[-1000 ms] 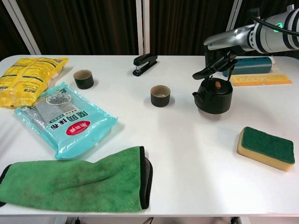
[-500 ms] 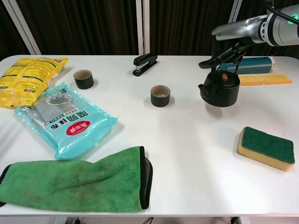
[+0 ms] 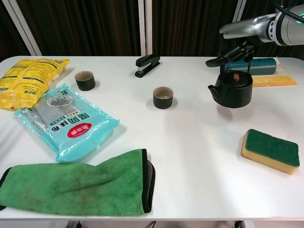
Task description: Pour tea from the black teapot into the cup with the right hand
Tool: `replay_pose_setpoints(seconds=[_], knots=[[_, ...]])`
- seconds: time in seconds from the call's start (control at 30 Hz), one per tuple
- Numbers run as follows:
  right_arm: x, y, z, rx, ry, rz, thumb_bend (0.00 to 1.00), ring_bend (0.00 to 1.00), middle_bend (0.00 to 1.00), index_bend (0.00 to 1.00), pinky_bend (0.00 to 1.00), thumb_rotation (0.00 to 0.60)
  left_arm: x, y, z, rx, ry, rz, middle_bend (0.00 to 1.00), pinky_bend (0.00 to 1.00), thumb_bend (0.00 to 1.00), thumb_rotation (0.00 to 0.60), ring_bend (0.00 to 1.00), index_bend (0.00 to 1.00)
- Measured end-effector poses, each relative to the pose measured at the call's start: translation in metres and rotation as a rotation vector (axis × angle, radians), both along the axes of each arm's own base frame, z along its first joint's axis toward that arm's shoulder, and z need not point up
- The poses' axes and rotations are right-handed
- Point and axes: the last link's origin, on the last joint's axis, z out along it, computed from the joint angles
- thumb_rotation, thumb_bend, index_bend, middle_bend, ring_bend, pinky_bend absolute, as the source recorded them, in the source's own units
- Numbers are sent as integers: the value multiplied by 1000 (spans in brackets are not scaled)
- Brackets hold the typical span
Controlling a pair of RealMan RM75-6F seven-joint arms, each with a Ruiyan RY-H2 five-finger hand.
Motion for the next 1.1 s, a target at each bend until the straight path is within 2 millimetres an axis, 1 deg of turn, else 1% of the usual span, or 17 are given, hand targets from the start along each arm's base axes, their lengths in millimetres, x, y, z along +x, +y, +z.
replay_pose_setpoints(seconds=[0.3, 0.33, 0.37, 0.4, 0.43, 0.47, 0.53, 0.67, 0.93, 1.1], knots=[[1, 0, 3, -10, -1, 9, 342, 919, 1000, 1000, 641, 241, 0, 1, -1, -4, 0, -2, 87, 227, 130, 600, 79, 121], [1, 0, 3, -10, -2, 10, 352, 920, 1000, 1000, 641, 263, 1, 1, -1, -3, -1, -4, 87, 227, 130, 600, 79, 121], [1, 0, 3, -10, -3, 11, 382, 920, 1000, 1000, 642, 329, 1, 1, -1, -3, -1, -5, 87, 227, 130, 600, 79, 121], [2, 0, 3, -10, -3, 12, 403, 920, 1000, 1000, 642, 378, 1, 1, -1, -2, -1, -6, 87, 227, 129, 600, 80, 121], [2, 0, 4, -10, -2, 15, 439, 920, 1000, 1000, 642, 456, 1, 1, -1, -2, -1, -7, 87, 227, 130, 600, 79, 121], [2, 0, 4, -11, 1, 18, 460, 920, 1000, 1000, 642, 493, 1, 1, -1, -2, -1, -7, 87, 227, 130, 600, 79, 121], [2, 1, 4, -15, 4, 23, 457, 920, 1000, 1000, 642, 506, 2, 1, -1, -1, 0, -9, 87, 227, 130, 600, 79, 121], [2, 1, 5, -18, 1, 26, 430, 919, 1000, 1000, 642, 506, 2, 1, 0, 2, 0, -10, 87, 227, 130, 600, 79, 121], [2, 2, 6, -23, -2, 30, 432, 919, 1000, 1000, 642, 517, 2, 1, -1, 0, 0, -7, 87, 227, 130, 600, 79, 121], [1, 2, 7, -27, -4, 28, 445, 920, 1000, 1000, 642, 537, 1, 1, -1, 0, 0, -5, 87, 227, 130, 600, 79, 121]])
